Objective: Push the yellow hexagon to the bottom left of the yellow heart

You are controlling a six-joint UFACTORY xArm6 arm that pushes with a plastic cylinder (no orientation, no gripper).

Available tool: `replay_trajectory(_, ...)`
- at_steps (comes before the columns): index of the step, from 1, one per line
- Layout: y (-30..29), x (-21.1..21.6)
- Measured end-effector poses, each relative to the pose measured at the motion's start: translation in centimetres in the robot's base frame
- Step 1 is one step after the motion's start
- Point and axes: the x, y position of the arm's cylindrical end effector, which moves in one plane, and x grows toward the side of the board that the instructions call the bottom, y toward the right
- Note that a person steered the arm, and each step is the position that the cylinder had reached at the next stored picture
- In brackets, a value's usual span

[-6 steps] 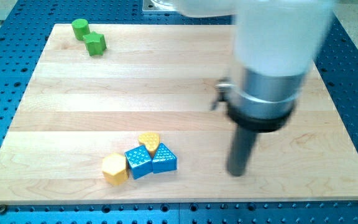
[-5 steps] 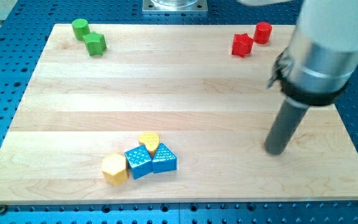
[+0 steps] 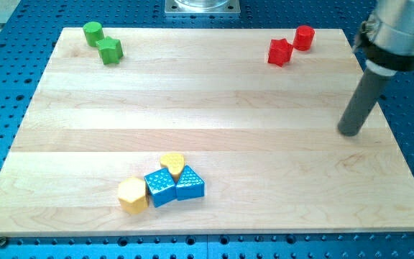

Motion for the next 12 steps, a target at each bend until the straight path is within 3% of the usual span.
replay_trajectory(1,1.6,-5.0)
replay_trajectory(2,-1.0,-7.8)
replay_trajectory(3,-9.8,-4.7)
replay_trajectory(4,-25.2,-3.1)
replay_trajectory(5,-40.4,3.7)
replay_trajectory(6,-48.4,10.2)
replay_trajectory(7,-45.5,16.3)
replay_trajectory(9,-35.6,15.6)
replay_trajectory(10,-34.2,14.0)
replay_trajectory(12,-40.6,12.8)
